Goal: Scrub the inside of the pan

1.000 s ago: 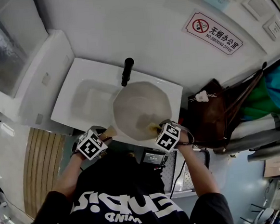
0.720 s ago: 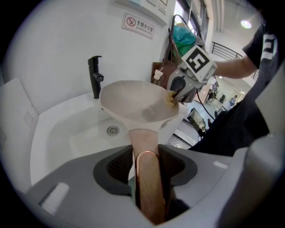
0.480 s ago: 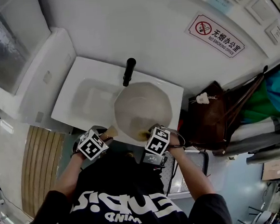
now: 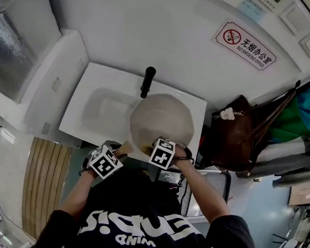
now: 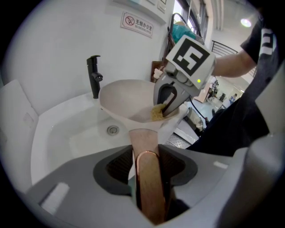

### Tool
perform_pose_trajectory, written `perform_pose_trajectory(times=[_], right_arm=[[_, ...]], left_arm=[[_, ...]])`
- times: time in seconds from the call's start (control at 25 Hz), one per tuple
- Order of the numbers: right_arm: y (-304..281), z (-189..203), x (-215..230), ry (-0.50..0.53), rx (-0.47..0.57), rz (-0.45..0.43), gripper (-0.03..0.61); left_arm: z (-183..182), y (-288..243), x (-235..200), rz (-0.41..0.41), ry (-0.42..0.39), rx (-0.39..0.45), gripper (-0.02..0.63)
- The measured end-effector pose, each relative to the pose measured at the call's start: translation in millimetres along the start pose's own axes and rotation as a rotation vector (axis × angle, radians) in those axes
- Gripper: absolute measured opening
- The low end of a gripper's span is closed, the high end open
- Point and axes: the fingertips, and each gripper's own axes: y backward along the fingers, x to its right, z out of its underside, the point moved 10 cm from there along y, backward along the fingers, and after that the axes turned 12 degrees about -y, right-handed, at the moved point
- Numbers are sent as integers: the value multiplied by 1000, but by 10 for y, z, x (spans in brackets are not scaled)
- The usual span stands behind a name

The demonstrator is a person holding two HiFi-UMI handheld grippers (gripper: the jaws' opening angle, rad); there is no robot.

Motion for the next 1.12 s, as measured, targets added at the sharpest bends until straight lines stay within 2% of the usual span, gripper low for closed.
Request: perform_pose_trajectory(times=[0.24,0.48,0.6,0.8,1.12], right_arm=[[-130,-343,104,42,25,10,74],[-255,-631,284,111,-3,74,74],[-297,-716,409,94,7,95,74],[-426,-795,619,92,5,196,74],[-504,-909,974,28,2,297,74]], left_arm=[[6,-1,16,-2,9,6,175],[9,-4,18,-8,16,8,175],[19,-4,23,-7,22,9,175],[18,1,37,-2,27,13,175],[31,19,31,5,34,20,175]])
